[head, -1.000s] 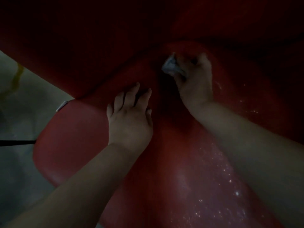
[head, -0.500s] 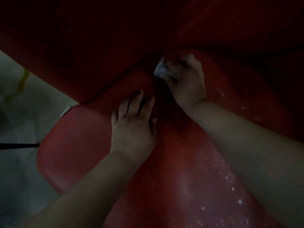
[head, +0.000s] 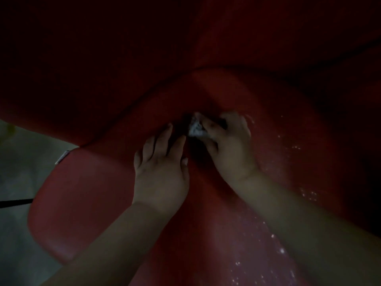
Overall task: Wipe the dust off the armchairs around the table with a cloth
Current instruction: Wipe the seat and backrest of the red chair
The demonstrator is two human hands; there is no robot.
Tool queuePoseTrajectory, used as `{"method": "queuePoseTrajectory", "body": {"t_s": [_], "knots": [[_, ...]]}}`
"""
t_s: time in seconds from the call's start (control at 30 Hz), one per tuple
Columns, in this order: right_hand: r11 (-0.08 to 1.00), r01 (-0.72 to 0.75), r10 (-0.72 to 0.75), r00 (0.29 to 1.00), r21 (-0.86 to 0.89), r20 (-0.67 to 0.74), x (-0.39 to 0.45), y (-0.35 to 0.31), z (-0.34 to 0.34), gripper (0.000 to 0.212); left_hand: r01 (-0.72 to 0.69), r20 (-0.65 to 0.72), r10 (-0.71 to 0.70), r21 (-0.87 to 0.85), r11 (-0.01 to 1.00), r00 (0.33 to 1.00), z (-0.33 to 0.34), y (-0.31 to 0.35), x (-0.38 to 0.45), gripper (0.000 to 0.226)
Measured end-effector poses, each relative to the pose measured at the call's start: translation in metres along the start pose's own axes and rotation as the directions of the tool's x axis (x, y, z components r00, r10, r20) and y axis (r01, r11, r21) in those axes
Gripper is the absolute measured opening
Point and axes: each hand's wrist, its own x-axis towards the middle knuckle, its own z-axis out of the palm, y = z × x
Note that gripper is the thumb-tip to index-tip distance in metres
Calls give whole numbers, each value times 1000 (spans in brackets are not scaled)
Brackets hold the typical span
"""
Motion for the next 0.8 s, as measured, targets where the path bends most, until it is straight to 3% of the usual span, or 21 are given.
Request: {"method": "queuePoseTrajectory", "body": {"t_s": [0.1, 0.27, 0.5, 0.6, 0.67, 0.8], "knots": [[999, -14, 14, 1000, -37, -5, -4, 21, -15, 41, -5, 13, 5, 2, 1000, 1000, 0, 4, 5, 54], [973, -228, 222, 970, -48, -99, 12, 42, -22, 45, -19, 50, 19, 0, 1000, 999, 4, 20, 12, 56], [994, -105, 105, 994, -8, -31, -47, 47, -36, 41, -10, 45, 10, 3, 1000, 999, 8, 29, 18, 57], [963, -268, 265, 951, -1, -157, -12, 73, -39, 33, -28, 50, 27, 4, 1000, 998, 9, 34, 20, 57], [925, -380, 378, 912, 19, -163, 3, 76, -35, 39, -31, 63, 31, -3, 1000, 998, 11, 38, 21, 56], [986, -168, 169, 981, 18, -93, -35, 57, -38, 44, -34, 72, 35, -13, 999, 997, 14, 47, 20, 57]]}}
